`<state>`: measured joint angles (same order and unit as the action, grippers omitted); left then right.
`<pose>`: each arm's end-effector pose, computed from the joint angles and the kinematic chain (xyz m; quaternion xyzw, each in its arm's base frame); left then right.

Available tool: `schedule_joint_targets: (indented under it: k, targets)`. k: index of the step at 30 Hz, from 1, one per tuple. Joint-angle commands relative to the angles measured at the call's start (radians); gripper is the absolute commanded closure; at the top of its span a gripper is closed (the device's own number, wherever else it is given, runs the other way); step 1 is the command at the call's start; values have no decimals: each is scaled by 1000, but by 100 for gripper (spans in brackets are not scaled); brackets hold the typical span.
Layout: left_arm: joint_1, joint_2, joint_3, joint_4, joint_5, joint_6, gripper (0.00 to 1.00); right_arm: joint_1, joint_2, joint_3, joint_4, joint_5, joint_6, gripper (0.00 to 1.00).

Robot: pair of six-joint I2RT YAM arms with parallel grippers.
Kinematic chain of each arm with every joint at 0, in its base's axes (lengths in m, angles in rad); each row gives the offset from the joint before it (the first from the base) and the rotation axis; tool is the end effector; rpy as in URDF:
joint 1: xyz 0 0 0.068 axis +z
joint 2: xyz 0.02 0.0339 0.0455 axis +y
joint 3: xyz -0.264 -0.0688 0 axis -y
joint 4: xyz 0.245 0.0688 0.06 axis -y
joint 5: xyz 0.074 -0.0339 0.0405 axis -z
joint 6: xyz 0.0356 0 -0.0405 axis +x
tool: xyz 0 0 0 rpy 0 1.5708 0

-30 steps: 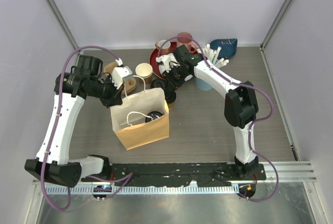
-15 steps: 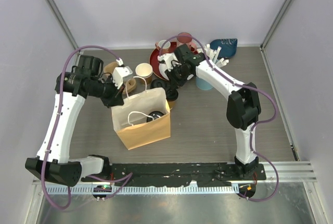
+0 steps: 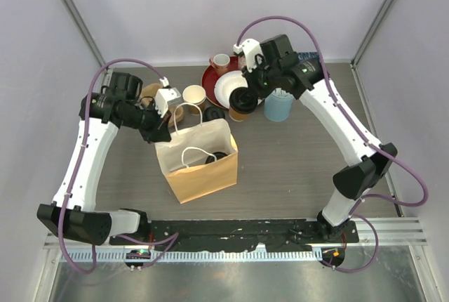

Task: Pack the takeout coffee

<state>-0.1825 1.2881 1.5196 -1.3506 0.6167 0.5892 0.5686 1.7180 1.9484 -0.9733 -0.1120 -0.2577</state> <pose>0.2087 -0.0595 0.3889 0.4125 0.8348 -0.2466 0.2687 0.3047 0.1994 0.4150 -0.3876 0.8282 0.1128 0.3888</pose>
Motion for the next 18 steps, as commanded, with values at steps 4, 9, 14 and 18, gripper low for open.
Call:
schedule_joint_targets:
  k: [4, 9, 14, 18]
  targets:
    - [-6, 20, 21, -171, 43, 24, 100, 13, -156, 99, -71, 60, 23, 99]
    - [-15, 25, 19, -163, 51, 21, 100, 94, -186, 199, -99, 156, 17, 99]
    - [-28, 36, 27, -163, 52, 18, 100, 272, -127, 348, -168, 201, -3, 99]
    - [-43, 39, 30, -160, 48, 15, 100, 333, -98, 438, -199, 192, -21, 99]
